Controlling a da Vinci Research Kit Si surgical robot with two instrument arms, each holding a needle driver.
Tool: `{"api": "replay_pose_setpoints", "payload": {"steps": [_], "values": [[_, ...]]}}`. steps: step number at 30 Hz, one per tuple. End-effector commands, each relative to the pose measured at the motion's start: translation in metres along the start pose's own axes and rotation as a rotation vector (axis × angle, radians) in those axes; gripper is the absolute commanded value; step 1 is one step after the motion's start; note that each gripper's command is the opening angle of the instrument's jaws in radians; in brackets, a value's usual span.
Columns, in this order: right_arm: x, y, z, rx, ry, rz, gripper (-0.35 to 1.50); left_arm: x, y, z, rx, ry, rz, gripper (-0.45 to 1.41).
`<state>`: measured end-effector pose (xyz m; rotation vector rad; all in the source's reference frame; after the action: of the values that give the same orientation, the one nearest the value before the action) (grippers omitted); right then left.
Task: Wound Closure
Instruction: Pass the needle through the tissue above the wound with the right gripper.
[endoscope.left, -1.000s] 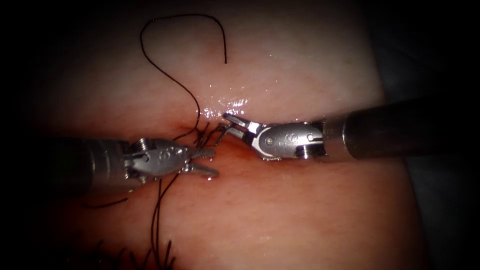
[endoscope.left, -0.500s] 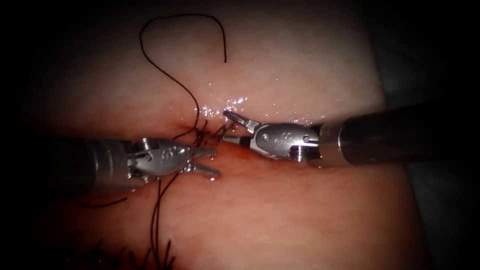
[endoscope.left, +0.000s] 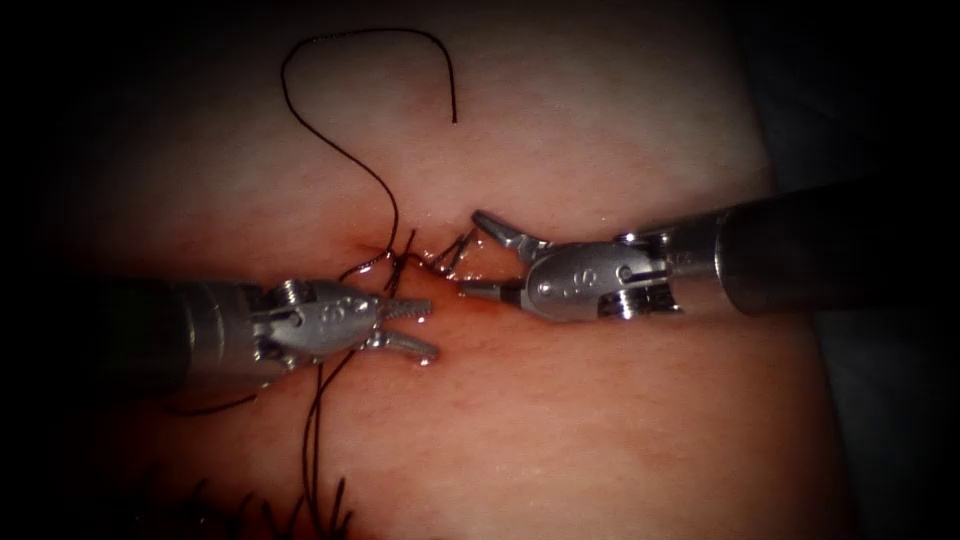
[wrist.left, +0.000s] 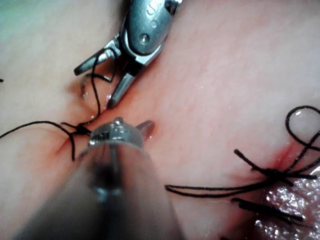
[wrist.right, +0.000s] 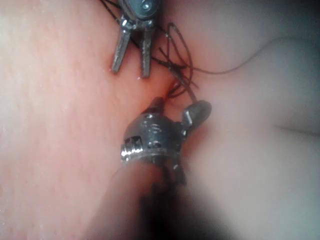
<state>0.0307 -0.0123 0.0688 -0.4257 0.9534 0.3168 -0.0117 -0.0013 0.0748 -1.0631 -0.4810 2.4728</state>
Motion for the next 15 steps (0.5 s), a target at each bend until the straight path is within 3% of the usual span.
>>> {"api": "replay_pose_setpoints", "payload": {"steps": [1, 10, 12, 13, 15], "values": [[0.0006, -0.0003, 0.0006, -0.006, 0.01, -0.008, 1.21, 0.0, -0.0001, 0.0009, 0.001, -0.003, 0.001, 0.17], [0.0022, 0.0008, 0.0017, -0.014, -0.001, -0.095, 1.13, 0.0001, 0.0, 0.0011, 0.006, -0.004, -0.001, 0.19], [0.0017, 0.0006, 0.0021, -0.019, -0.001, -0.134, 0.78, 0.0001, 0.0, 0.001, 0.006, -0.004, -0.001, 0.19], [0.0015, 0.0005, 0.0023, -0.021, -0.001, -0.143, 0.51, 0.0001, 0.0001, 0.001, 0.006, -0.005, -0.001, 0.19], [0.001, 0.0004, 0.0025, -0.027, 0.0, -0.145, 0.46, 0.0001, 0.0001, 0.001, 0.006, -0.005, -0.001, 0.19]]}}
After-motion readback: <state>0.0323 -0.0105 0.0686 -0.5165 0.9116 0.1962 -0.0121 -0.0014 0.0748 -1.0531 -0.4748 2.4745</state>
